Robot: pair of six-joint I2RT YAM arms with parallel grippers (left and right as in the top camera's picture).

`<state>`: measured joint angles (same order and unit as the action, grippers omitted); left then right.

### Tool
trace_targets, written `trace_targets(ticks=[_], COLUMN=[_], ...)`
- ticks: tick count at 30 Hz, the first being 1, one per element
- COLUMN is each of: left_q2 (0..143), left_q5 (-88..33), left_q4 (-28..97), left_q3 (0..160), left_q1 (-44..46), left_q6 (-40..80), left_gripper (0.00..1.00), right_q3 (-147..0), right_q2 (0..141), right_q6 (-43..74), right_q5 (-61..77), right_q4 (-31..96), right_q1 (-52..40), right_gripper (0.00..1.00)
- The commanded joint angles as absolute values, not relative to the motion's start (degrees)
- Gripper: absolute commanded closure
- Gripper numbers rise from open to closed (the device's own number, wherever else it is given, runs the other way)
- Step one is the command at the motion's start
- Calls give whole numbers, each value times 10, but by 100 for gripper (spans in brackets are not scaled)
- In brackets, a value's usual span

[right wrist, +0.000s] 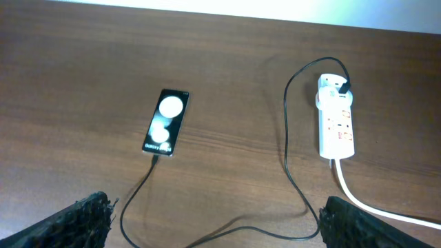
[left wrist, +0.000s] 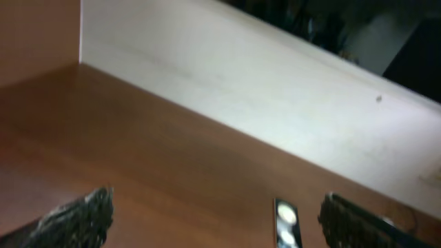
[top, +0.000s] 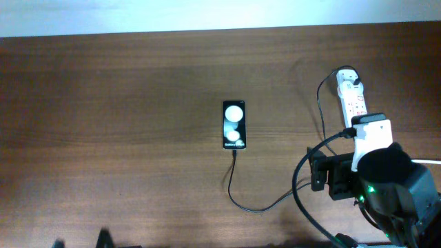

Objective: Plug charger to phone and switch on socket

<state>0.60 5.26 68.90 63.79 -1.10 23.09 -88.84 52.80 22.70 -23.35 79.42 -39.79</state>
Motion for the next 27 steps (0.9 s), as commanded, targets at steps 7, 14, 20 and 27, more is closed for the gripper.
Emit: trace_targets(ticks=[7,14,20,27], left_q2=[4,4,4,4], left_q5=[59,59,59,59], left_q4=[387,216,122,74], left_q3=[324,183,104,37], left_q1=[-14,-14,-14,-14], left_q6=[222,222,222,222], left_gripper=[1,1,1,1], right_q3=[-895,-895,-895,-895], right_q2=[528,528,528,528], right_q6=[228,228,228,228], right_q5=[-242,-242,-242,-242], right_q4=[794,794,793,793], right_q1=[-397,-397,-397,-397], right_gripper=[1,1,1,1])
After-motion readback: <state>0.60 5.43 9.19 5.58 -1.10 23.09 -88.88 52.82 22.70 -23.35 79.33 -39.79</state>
